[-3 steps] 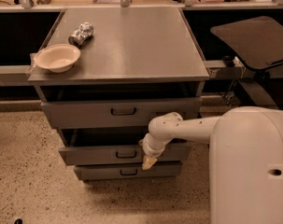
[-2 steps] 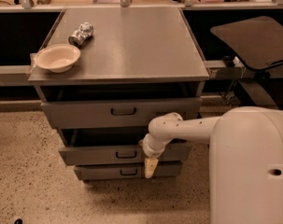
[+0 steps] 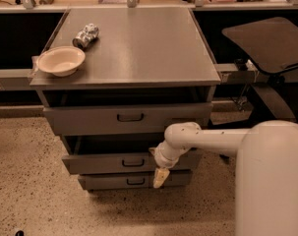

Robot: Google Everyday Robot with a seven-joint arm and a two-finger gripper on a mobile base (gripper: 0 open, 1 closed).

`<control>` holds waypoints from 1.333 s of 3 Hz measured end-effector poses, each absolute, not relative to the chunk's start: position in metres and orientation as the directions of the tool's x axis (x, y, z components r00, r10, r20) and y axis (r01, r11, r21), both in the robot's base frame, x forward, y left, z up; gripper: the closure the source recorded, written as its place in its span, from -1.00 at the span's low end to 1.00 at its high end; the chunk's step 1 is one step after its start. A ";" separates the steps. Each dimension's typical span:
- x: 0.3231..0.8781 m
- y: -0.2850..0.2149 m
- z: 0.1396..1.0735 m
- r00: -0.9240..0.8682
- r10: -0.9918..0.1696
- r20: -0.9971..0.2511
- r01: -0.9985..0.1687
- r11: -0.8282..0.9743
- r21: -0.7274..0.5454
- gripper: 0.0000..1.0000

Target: Open middle drawer

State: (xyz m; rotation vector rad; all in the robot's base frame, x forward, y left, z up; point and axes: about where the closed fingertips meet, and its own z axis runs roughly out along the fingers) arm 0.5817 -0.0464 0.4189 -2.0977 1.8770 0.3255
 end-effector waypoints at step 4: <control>0.549 -0.054 0.430 0.083 -0.883 -0.461 -0.995 -0.097 0.006 -0.28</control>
Offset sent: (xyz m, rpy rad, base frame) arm -0.0870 -0.0125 0.0265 0.1620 0.2131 0.0781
